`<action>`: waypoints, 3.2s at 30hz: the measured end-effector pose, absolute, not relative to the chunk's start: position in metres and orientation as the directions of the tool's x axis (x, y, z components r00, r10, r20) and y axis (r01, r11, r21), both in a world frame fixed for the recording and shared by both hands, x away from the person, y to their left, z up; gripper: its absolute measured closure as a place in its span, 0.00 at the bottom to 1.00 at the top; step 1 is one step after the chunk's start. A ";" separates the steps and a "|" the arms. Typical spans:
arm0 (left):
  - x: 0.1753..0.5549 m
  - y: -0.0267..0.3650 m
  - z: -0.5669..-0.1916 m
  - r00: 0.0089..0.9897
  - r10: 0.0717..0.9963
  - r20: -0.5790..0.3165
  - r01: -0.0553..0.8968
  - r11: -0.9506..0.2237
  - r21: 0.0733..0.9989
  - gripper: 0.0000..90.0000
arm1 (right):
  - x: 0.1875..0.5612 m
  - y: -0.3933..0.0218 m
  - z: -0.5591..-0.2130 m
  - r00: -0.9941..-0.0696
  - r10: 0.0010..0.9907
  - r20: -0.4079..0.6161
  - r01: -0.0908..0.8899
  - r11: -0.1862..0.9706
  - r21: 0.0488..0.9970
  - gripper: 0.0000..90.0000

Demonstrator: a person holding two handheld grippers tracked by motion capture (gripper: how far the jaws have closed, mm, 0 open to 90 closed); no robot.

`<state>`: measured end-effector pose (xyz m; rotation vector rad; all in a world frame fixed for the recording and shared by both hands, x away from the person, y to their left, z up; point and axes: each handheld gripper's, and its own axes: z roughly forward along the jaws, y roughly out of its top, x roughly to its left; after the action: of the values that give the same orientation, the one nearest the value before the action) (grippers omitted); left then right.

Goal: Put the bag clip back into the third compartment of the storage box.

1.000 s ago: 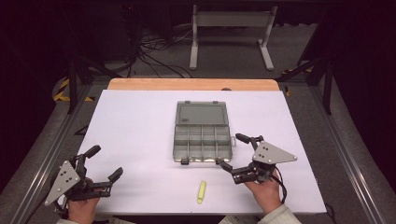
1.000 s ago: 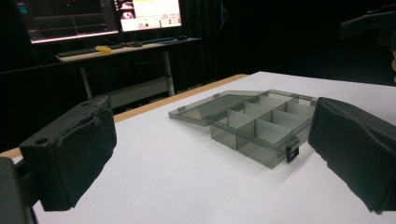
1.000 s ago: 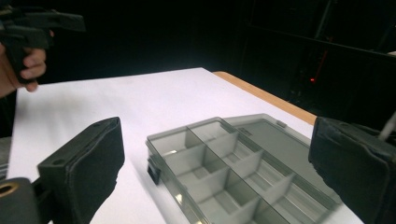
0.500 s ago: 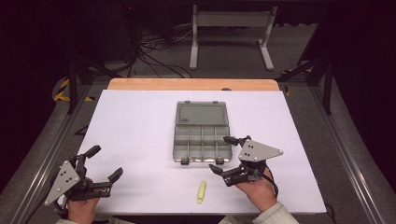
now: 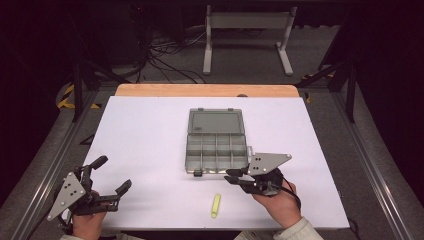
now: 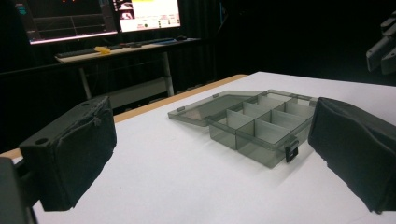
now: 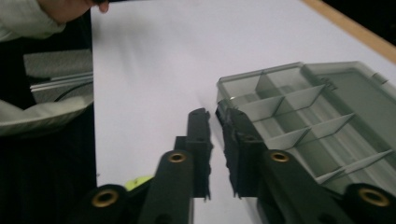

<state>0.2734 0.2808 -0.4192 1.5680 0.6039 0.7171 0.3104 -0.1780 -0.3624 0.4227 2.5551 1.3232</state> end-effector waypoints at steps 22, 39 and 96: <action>0.273 0.281 -0.419 0.669 0.736 0.102 -0.025 -0.116 0.993 0.02 | 0.306 -0.155 -0.395 -0.968 0.250 0.004 0.200 0.765 0.613 1.00; 0.273 0.281 -0.419 0.668 0.737 0.100 -0.022 -0.114 0.993 0.02 | 0.301 -0.134 -0.424 -0.983 0.174 0.053 0.179 0.862 0.475 1.00; 0.273 0.282 -0.419 0.671 0.734 0.102 -0.024 -0.116 0.993 0.02 | 0.316 -0.075 -0.440 -0.978 0.206 -0.017 0.169 0.841 0.514 1.00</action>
<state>0.2732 0.2817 -0.4188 1.5679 0.6027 0.7151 0.3157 -0.0750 -0.4399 0.3003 2.9456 0.8127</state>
